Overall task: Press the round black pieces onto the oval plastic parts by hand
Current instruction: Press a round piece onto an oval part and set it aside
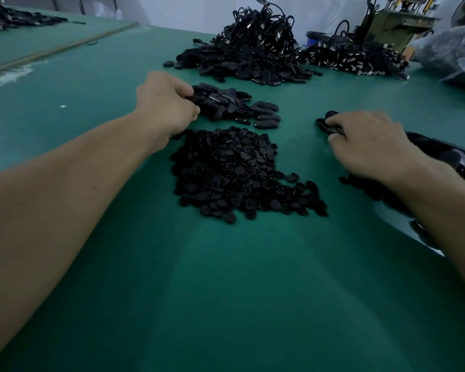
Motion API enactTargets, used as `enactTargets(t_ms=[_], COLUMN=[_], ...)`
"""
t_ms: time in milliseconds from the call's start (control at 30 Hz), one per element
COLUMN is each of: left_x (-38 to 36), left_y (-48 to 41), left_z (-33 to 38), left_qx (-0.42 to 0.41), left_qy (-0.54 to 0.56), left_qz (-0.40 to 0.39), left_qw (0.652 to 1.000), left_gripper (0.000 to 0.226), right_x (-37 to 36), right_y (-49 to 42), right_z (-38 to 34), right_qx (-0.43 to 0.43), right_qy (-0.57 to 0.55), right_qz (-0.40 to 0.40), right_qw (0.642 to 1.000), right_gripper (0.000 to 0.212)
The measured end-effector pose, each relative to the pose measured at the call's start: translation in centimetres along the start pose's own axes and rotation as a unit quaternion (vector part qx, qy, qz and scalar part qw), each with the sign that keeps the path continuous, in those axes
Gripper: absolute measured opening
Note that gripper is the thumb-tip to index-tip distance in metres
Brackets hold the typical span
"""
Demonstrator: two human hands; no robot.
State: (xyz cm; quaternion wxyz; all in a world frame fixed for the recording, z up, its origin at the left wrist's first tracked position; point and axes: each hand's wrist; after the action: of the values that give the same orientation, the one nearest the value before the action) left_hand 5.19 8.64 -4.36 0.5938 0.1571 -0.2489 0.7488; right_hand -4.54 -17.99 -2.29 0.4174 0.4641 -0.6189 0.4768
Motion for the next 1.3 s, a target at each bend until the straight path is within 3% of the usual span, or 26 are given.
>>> enactTargets(t_ms=[167,400,533,633,967,1100,1300], left_x=[-0.1,0.0,0.0,0.1,0.2,0.3,0.0], left_y=[0.4,1.0,1.0,0.9,1.6,2.4,3.2], left_z=[0.2,0.4,0.4,0.4,0.8,1.2,1.9], left_qx=[-0.068,-0.19,-0.26,-0.269,-0.175,-0.21,-0.235], left_qy=[-0.07,-0.194,-0.27,-0.257,-0.13,-0.13,-0.128], left_qz=[-0.045,-0.111,-0.117,-0.087,-0.007,0.027,0.018], left_qw=[0.994,0.956,0.92,0.924,0.976,0.969,0.963], left_gripper=[0.039,0.046,0.048,0.045,0.039,0.028,0.03], right_x=[-0.2,0.4,0.3,0.2,-0.5,-0.1,-0.1], right_y=[0.0,0.6,0.8,0.8,0.8,0.8,1.3], right_z=[-0.3,-0.8,-0.9,-0.8,-1.7,-1.7,-2.0], right_qx=[-0.01,0.047,0.059,0.04,0.061,0.056,0.054], right_qy=[0.047,-0.101,-0.148,-0.134,-0.149,-0.166,-0.189], right_qz=[-0.039,0.024,0.038,0.013,0.039,0.02,0.02], right_qw=[0.998,0.994,0.986,0.99,0.986,0.984,0.98], right_gripper=[0.034,0.011,0.011,0.028,0.013,0.012,0.018])
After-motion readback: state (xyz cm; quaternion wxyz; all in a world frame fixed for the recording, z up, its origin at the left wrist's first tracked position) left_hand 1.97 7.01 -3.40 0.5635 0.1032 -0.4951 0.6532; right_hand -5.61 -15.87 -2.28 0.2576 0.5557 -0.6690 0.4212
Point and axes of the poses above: each hand's wrist, its own y-axis away from the middle knuckle, its own x-axis out of the back of the hand, z = x × y, and after that the axes turned 12 degrees about -y, right-handed
